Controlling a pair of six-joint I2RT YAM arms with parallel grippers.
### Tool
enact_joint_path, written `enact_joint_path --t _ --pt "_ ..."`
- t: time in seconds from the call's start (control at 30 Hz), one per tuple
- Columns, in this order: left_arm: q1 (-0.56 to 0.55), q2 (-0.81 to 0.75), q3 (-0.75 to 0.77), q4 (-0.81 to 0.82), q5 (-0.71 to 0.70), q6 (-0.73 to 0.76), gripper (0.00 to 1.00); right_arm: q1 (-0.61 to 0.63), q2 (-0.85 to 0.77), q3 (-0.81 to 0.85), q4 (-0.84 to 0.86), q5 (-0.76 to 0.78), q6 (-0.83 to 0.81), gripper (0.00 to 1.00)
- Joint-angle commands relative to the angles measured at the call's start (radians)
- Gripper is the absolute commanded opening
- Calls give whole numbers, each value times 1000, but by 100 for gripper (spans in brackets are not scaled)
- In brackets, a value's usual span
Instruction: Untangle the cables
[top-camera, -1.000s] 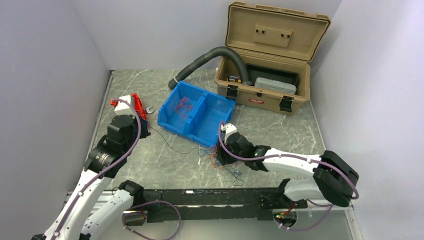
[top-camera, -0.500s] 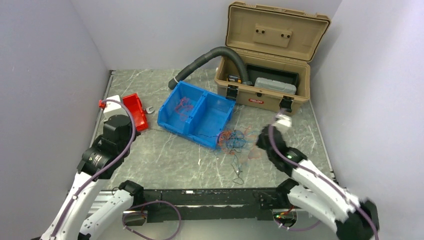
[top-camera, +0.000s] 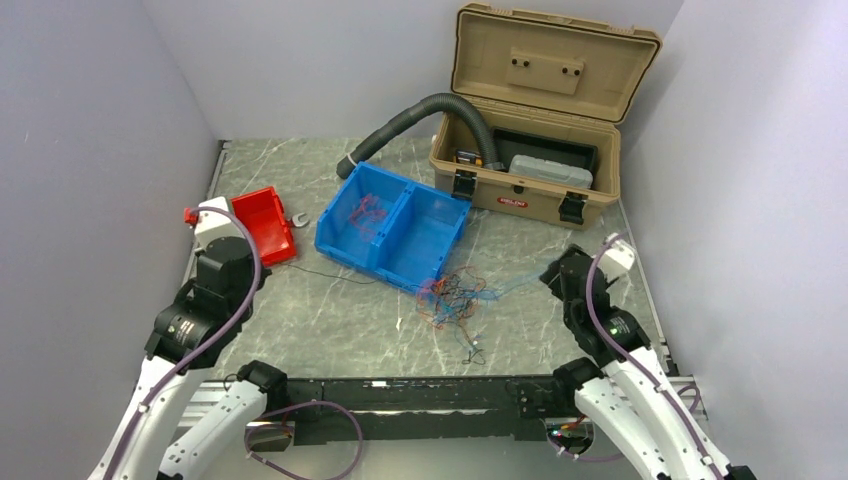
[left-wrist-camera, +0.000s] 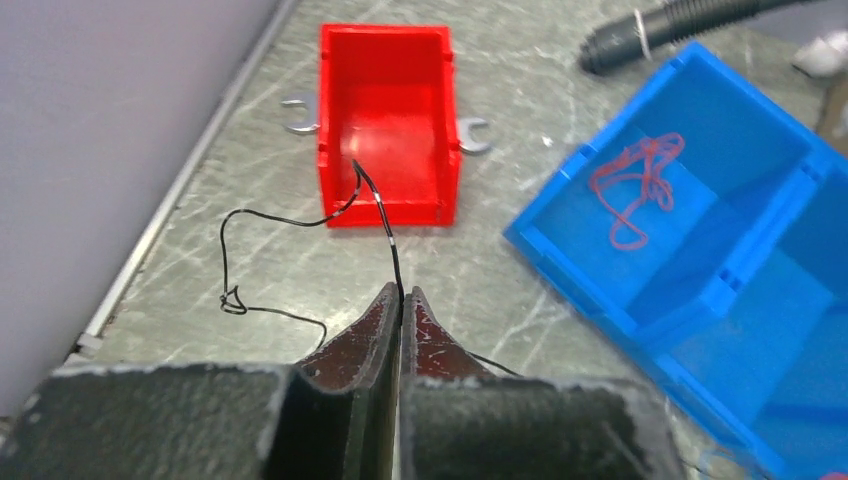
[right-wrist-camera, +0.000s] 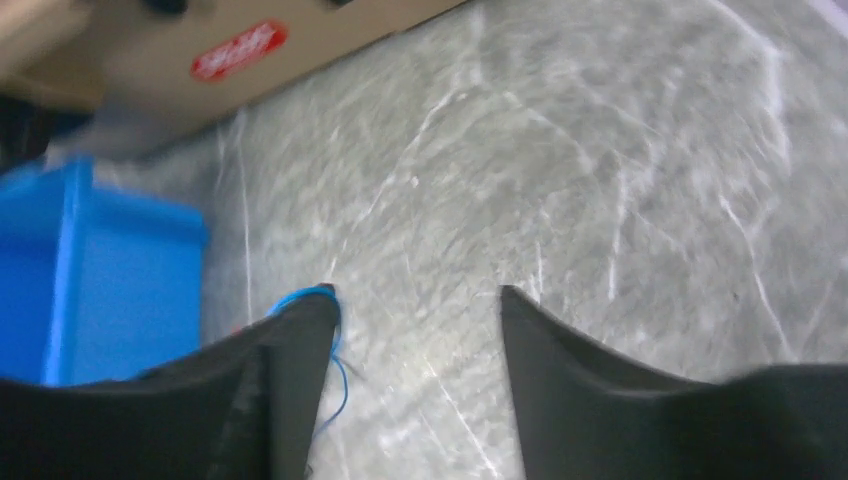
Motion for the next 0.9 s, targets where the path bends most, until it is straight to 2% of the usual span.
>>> enact_joint_path --t 0.0,0.03,0.1,0.13,0.2,0.27,0.37,0.6,0.73,0.87 --pt "6 22 -9 82 201 99 16 -4 40 25 194 -382 -334 73" --pt "6 35 -7 88 244 111 30 -2 52 17 231 -467 -362 76" --pt "6 60 -11 103 345 129 74 -2 84 2 284 -596 -386 77" --pt "6 71 -16 116 422 139 87 -2 104 -1 303 -646 -397 77" --pt "5 95 -28 144 545 150 98 -1 156 4 327 -719 -401 77" --pt "-5 110 -62 209 702 151 99 -2 205 5 349 -782 -406 76" --pt "-78 119 -124 296 773 117 99 1 263 -5 384 -851 -395 74" --pt "-423 265 -199 469 705 34 93 15 360 -66 466 -937 -360 68" --pt "-529 408 -205 581 691 2 88 29 382 -113 505 -967 -323 66" --pt "-563 519 -209 658 690 -25 83 58 399 -170 563 -970 -267 62"
